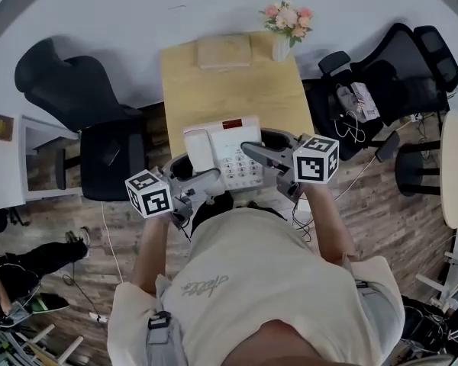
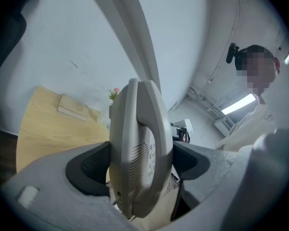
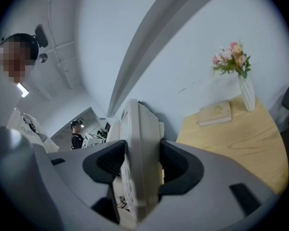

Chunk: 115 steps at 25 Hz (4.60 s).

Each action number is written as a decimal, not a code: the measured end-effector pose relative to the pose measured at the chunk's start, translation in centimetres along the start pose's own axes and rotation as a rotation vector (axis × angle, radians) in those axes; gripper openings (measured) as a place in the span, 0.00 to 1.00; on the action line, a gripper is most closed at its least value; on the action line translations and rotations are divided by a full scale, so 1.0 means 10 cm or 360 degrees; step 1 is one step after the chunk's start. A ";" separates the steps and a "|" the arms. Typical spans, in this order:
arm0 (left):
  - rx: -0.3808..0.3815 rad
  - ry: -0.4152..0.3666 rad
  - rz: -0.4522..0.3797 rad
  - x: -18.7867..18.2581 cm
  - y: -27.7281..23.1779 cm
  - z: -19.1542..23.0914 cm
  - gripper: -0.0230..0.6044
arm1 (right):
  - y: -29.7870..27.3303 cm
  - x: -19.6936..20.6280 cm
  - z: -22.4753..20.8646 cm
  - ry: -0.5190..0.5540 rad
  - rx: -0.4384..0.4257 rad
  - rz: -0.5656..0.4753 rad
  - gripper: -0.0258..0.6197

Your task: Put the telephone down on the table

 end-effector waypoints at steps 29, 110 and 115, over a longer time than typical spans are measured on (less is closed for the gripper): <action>0.0126 0.0089 0.0087 -0.96 -0.10 1.34 0.65 | -1.03 -0.77 -0.71 -0.0137 0.0117 0.0032 0.39; -0.0157 0.0646 0.0409 -0.24 -1.58 3.66 0.65 | -1.86 0.05 -3.76 -0.0673 0.0063 0.0244 0.38; -0.0174 0.0660 0.0432 -0.23 -1.60 3.68 0.65 | -1.90 0.05 -3.77 -0.0653 0.0111 0.0306 0.38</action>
Point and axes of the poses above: the fingertips, and each gripper's own axes: y backward along the fingers, z to its left, x out of its underside, the point moved 10 cm from there along y, backward along the fingers, and after that the axes turned 2 degrees about -x, right-handed, at the moved point
